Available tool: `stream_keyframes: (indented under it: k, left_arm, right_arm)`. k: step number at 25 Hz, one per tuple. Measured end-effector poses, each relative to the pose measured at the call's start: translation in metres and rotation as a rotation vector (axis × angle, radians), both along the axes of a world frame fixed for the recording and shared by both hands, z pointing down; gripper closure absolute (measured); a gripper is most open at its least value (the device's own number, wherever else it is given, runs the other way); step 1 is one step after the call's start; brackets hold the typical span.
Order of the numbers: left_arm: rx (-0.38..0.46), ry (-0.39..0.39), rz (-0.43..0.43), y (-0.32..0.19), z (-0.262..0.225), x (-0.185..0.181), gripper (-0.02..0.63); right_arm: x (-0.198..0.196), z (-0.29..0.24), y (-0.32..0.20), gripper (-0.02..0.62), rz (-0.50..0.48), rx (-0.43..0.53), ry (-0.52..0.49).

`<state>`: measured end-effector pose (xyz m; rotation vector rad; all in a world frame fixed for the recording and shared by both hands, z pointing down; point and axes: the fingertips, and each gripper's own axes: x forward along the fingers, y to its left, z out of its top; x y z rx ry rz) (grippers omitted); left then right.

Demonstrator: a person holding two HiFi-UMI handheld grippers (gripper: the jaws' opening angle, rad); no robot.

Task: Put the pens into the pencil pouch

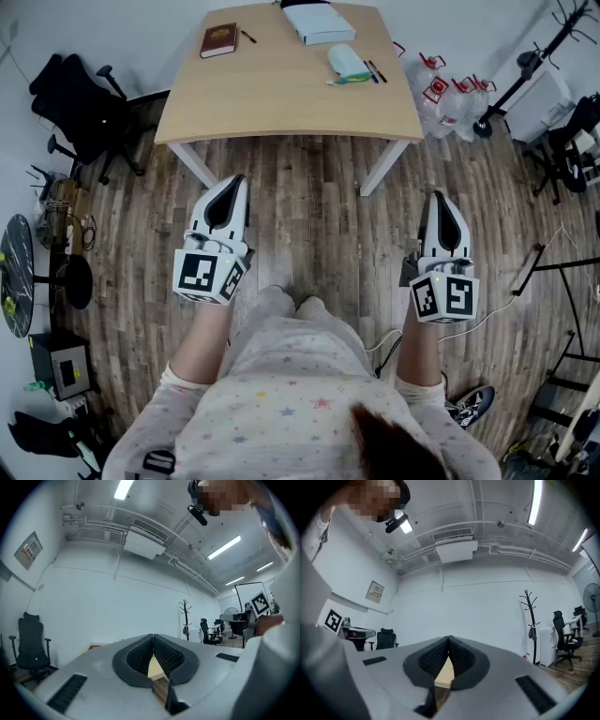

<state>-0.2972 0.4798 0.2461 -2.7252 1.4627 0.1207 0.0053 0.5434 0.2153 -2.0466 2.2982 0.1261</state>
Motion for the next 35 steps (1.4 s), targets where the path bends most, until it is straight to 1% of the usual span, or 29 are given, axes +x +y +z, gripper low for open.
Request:
stream_keyframes:
  k: [5,8,11,13,14,15,16,17,19,23,27,31,35]
  left_arm:
    - [0.0,-0.007,-0.001,0.008,0.002,0.009,0.592]
    - [-0.017,-0.024,-0.011,0.009,0.007,0.014,0.592]
    - [-0.052,-0.033,0.003,0.009,0.013,0.022,0.59]
    - [-0.07,-0.016,0.016,0.009,0.015,0.028,0.586]
    - [-0.081,-0.009,0.017,0.009,0.017,0.03,0.552]
    - [-0.093,-0.009,0.016,0.008,0.019,0.032,0.478]
    - [-0.106,-0.013,0.014,0.006,0.021,0.034,0.422]
    - [-0.118,-0.019,0.01,0.005,0.024,0.036,0.386]
    - [-0.134,-0.029,0.001,0.002,0.028,0.038,0.356]
    - [-0.147,-0.03,-0.005,-0.011,0.03,0.045,0.344]
    - [-0.148,-0.031,0.004,-0.035,0.032,0.051,0.344]
    - [-0.156,-0.024,0.012,-0.071,0.036,0.057,0.344]
    - [-0.156,-0.016,0.022,-0.118,0.033,0.062,0.344]
  right_arm:
    - [0.004,0.004,0.008,0.594,0.0,-0.012,0.0]
    - [0.005,0.012,0.008,0.593,-0.01,-0.042,-0.011]
    - [0.005,0.018,0.008,0.557,-0.034,-0.071,-0.034]
    - [0.006,0.023,0.006,0.507,-0.048,-0.092,-0.041]
    - [0.006,0.026,0.005,0.479,-0.054,-0.102,-0.046]
    - [0.006,0.028,0.004,0.448,-0.057,-0.111,-0.053]
    - [0.007,0.03,0.002,0.418,-0.06,-0.119,-0.062]
    - [0.007,0.033,0.001,0.392,-0.064,-0.127,-0.072]
    - [0.006,0.036,-0.002,0.358,-0.075,-0.137,-0.093]
    - [0.01,0.036,-0.016,0.321,-0.078,-0.139,-0.092]
    - [0.015,0.037,-0.037,0.318,-0.064,-0.137,-0.091]
    - [0.02,0.041,-0.066,0.318,-0.053,-0.144,-0.102]
    - [0.02,0.04,-0.113,0.319,-0.06,-0.156,-0.094]
